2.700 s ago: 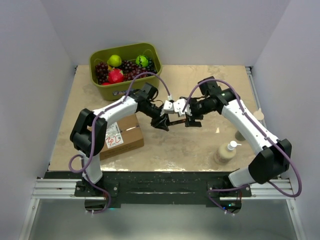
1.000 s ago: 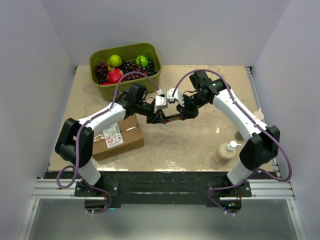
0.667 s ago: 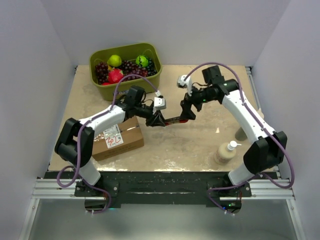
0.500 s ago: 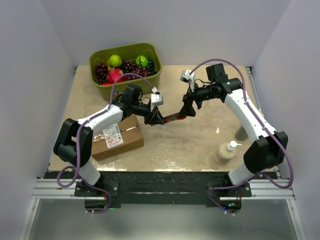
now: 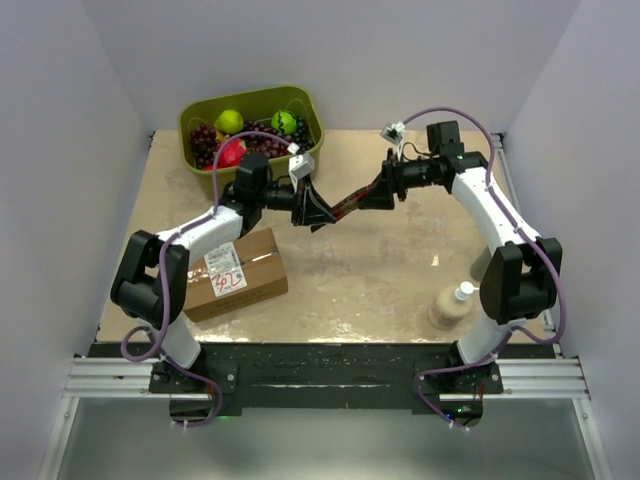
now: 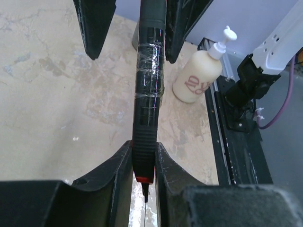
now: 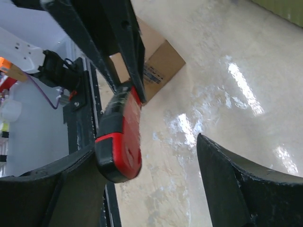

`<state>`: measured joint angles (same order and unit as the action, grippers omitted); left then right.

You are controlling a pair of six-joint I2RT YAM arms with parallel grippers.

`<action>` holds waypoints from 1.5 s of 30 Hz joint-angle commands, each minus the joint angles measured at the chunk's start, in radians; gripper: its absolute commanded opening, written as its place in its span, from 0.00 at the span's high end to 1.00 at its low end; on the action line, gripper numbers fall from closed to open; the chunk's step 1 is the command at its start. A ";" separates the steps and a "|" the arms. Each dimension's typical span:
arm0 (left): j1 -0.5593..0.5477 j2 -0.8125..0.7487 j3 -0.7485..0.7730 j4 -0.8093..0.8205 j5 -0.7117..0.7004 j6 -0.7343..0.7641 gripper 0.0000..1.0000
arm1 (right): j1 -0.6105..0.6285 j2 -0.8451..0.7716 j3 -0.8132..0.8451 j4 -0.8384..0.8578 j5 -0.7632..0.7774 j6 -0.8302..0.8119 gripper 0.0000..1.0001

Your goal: Unpack the express box

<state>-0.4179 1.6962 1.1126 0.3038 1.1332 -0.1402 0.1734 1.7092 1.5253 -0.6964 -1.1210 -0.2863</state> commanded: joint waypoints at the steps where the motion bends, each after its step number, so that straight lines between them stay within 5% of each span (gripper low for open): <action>1: 0.007 0.034 0.013 0.267 0.068 -0.225 1.00 | 0.015 -0.014 -0.007 0.123 -0.134 0.111 0.26; 16: 0.005 0.086 0.000 0.440 0.042 -0.395 1.00 | 0.024 -0.014 -0.053 0.305 -0.140 0.277 0.33; 35: -0.001 0.134 0.018 0.552 0.011 -0.512 1.00 | 0.075 -0.005 -0.050 0.314 -0.072 0.277 0.41; 45: -0.007 0.155 0.039 0.558 0.019 -0.512 1.00 | 0.077 0.007 -0.048 0.354 -0.080 0.331 0.54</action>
<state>-0.4168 1.8488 1.1049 0.8085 1.1492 -0.6468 0.2478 1.7107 1.4742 -0.3828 -1.1942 0.0109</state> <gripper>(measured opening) 0.259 0.503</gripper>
